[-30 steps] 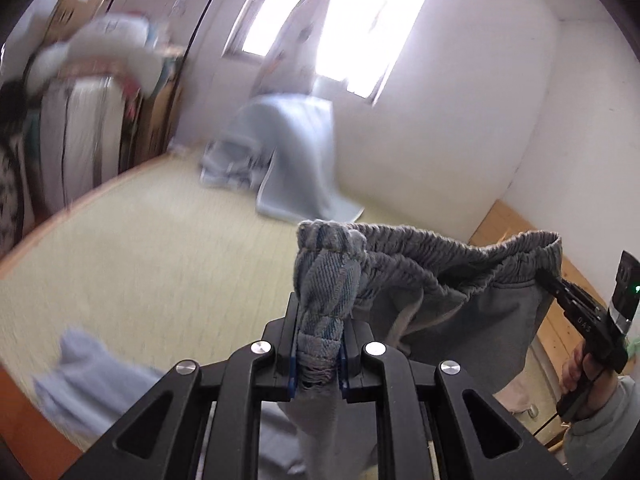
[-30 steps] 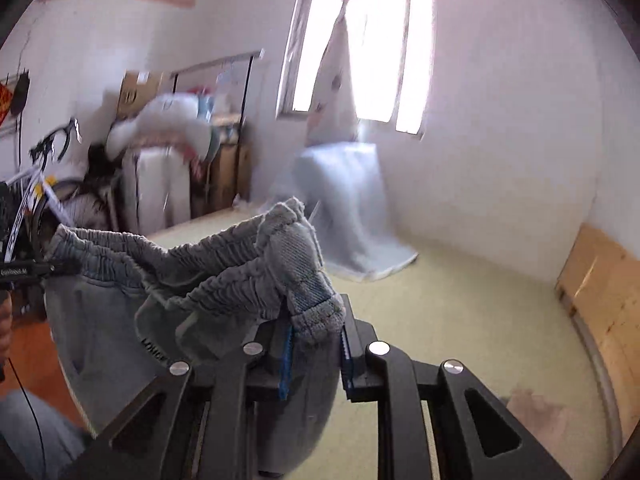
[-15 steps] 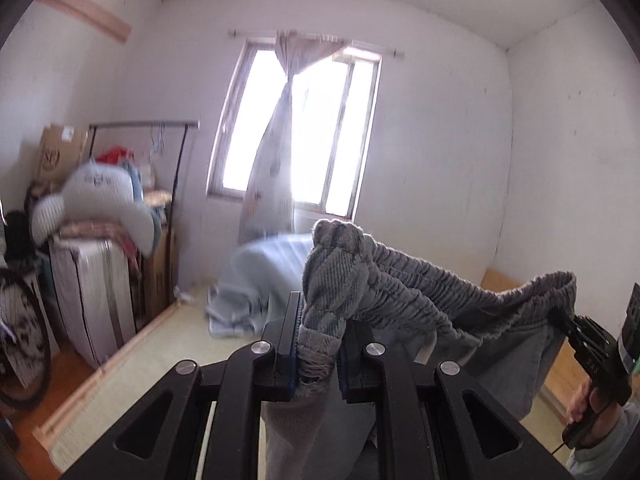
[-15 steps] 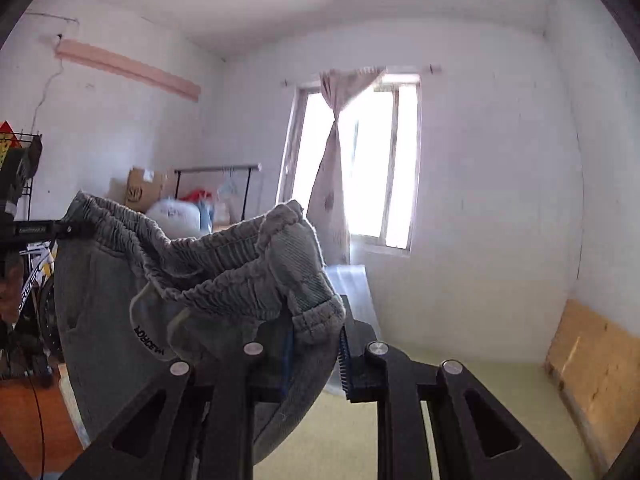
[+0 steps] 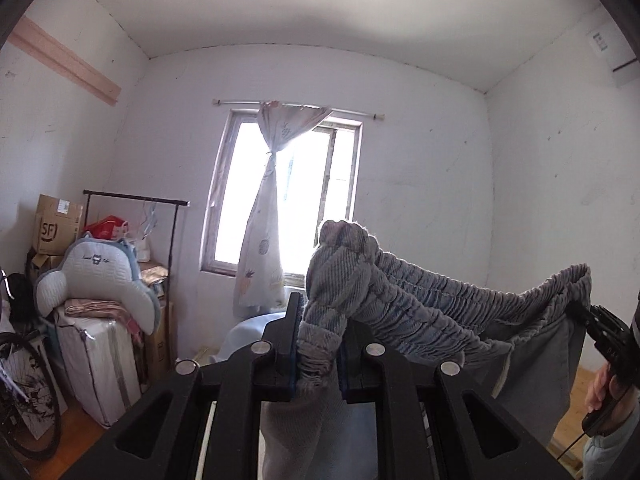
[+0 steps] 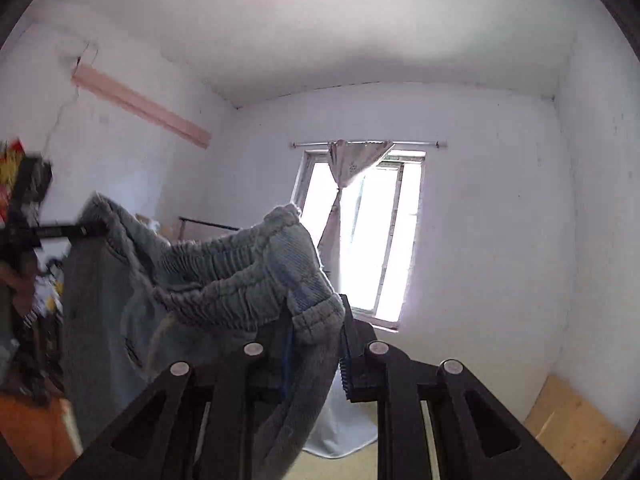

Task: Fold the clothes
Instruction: 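Lift the sweatpants high by the waistband with both grippers, letting the legs hang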

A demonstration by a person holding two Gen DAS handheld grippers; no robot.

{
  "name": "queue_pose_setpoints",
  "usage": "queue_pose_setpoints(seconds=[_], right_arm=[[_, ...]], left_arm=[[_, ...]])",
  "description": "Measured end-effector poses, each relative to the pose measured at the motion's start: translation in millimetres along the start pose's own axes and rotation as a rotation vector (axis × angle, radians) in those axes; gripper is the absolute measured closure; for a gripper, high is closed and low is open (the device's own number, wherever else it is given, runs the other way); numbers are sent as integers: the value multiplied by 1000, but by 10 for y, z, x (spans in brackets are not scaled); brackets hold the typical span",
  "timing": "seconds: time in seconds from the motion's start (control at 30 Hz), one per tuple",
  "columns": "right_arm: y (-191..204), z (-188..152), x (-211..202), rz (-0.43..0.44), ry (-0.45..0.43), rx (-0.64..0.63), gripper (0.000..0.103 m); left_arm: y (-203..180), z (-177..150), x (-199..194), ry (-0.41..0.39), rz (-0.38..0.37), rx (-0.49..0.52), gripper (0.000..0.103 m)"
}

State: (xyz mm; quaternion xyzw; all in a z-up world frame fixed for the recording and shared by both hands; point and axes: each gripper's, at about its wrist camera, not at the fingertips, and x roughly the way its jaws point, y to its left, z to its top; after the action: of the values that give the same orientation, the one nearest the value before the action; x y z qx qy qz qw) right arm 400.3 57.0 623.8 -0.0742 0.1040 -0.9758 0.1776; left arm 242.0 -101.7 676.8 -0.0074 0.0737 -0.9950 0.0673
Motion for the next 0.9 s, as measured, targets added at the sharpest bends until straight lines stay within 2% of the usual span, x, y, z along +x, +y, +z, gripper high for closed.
queue_pose_setpoints(seconds=[0.1, 0.23, 0.37, 0.53, 0.9], right_arm=[[-52, 327, -121, 17, 3, 9, 85], [-82, 673, -443, -22, -20, -32, 85], [-137, 936, -767, -96, -31, -79, 85], [-314, 1079, -1148, -211, -43, -116, 84], [-1036, 1195, -1681, -472, 8, -136, 84]], left_arm=[[-98, 207, -109, -19, -31, 2, 89], [-289, 493, -323, -63, -71, 17, 90], [-505, 684, -474, -82, -128, 19, 90], [-874, 759, -539, -79, -219, 27, 90], [-1718, 554, 53, 33, -445, -17, 90]])
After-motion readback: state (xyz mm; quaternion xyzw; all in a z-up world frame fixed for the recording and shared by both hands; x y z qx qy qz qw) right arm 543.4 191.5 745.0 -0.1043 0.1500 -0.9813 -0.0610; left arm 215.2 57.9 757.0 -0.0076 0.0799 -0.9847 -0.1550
